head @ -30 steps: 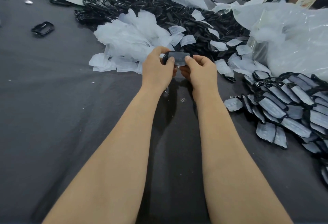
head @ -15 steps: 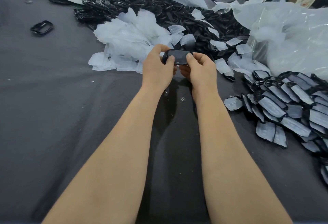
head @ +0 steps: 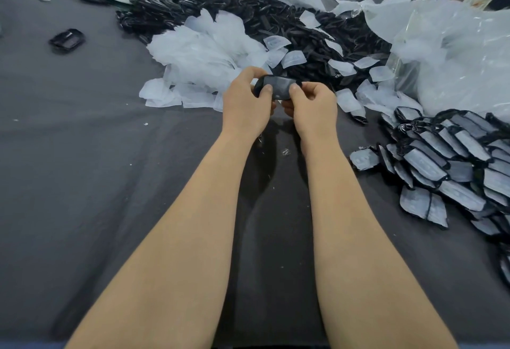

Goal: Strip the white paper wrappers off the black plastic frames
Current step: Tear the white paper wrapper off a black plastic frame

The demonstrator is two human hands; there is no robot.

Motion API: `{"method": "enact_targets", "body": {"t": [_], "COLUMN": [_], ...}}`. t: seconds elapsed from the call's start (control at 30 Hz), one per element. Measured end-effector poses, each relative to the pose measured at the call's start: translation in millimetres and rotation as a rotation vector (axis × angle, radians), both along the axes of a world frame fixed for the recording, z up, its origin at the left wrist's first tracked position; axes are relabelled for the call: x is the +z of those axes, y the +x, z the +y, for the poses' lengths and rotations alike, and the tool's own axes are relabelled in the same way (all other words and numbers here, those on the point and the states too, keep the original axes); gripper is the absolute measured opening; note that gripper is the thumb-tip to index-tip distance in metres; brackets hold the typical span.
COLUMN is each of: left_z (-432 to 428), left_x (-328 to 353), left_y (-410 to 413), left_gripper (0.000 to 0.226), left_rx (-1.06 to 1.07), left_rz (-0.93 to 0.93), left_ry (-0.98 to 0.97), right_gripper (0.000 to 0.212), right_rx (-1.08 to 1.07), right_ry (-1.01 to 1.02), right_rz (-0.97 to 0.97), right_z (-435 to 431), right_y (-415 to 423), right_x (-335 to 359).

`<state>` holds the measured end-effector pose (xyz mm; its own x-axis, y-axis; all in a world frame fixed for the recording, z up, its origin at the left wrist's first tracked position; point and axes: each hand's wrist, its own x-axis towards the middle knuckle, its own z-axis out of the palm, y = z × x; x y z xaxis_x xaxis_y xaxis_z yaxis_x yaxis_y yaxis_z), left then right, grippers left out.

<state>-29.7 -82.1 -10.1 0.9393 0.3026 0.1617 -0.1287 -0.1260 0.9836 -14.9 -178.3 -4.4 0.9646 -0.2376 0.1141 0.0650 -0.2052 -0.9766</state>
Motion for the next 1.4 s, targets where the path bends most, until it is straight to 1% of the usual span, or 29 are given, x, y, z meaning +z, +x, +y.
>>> {"method": "enact_targets", "body": {"t": [0.07,0.17,0.27,0.43,0.53,0.7,0.83,0.9,1.07,1.2,1.33,1.4], "left_z": [-0.4,-1.1,-0.3,0.1,-0.9,0.5,0.5,-0.4,0.0,-0.5,-1.2,-0.9], "left_x": [0.4,1.2,1.5,1.2,1.0,1.6,2.9,3.4,2.8,3.4,4.6,4.6], "left_y": [0.1,1.1,1.3,0.9,0.8,0.4,-0.2,-0.5,-1.0,-2.0,-3.9,-3.9], "left_gripper": [0.015,0.014,0.014,0.013,0.014,0.013,0.011,0.011,0.014,0.016,0.01,0.011], "left_rx": [-0.005,-0.009,-0.003,-0.013,-0.017,-0.003,0.014,0.01,-0.019,-0.006,0.004,0.004], "left_rz": [-0.002,0.002,0.007,-0.004,-0.008,-0.002,0.019,0.024,0.016,0.006,0.001,0.004], "left_ry": [0.002,0.012,0.004,0.023,0.035,0.036,0.016,0.02,0.003,0.043,0.068,0.091], "right_gripper": [0.006,0.007,0.004,0.001,0.002,0.006,0.012,0.011,0.007,0.006,0.01,0.01], "right_rx": [-0.007,-0.015,0.001,-0.017,-0.022,0.004,0.031,0.021,0.002,-0.001,0.002,0.005], "right_ry": [-0.022,0.02,0.043,-0.025,-0.029,0.062,0.101,0.116,0.09,0.044,0.009,0.02], "right_rz": [-0.006,-0.005,-0.007,-0.01,0.009,0.02,0.02,0.021,0.014,0.012,0.003,0.003], "right_z": [0.9,1.9,2.1,1.7,1.0,1.3,1.0,0.6,0.1,-0.7,-1.1,-1.0], "right_y": [-0.3,-1.1,-2.5,-2.0,-0.9,-0.8,0.4,0.9,-0.2,0.3,1.0,1.0], "right_x": [-0.3,0.3,1.2,1.6,1.3,0.0,1.3,2.2,2.0,1.0,0.4,0.7]}}
